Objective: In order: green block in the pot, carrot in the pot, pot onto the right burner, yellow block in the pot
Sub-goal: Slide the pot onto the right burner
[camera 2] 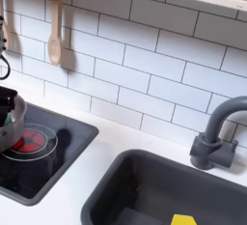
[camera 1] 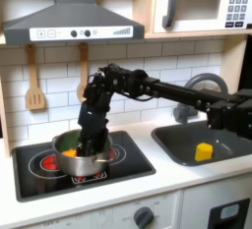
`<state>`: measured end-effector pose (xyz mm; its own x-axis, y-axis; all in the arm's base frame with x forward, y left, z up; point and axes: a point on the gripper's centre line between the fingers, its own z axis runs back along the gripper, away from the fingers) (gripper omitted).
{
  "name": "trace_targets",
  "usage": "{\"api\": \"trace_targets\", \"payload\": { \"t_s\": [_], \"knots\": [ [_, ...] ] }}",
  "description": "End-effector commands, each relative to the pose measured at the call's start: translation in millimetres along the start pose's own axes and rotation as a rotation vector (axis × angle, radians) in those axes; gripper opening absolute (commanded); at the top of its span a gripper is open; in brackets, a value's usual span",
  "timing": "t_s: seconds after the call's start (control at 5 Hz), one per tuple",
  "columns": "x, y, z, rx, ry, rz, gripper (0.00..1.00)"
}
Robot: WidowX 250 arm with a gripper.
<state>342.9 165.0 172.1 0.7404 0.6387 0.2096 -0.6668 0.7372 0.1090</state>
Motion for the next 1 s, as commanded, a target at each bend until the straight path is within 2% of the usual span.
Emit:
{"api": "trace_targets", "payload": {
  "t_s": [0.0, 0.4, 0.6, 0.8],
  "knots": [
    [-10.1, 0.3, -9.0, -0.051, -0.003, 0.028, 1.0],
    [-13.1, -4.6, -6.0, -0.064, -0.011, 0.021, 1.0],
    [-11.1, -5.9, -3.9, -0.05, -0.024, 0.015, 0.0],
    [-9.3, -6.0, -1.5, -0.042, -0.032, -0.003, 0.0]
  ]
}}
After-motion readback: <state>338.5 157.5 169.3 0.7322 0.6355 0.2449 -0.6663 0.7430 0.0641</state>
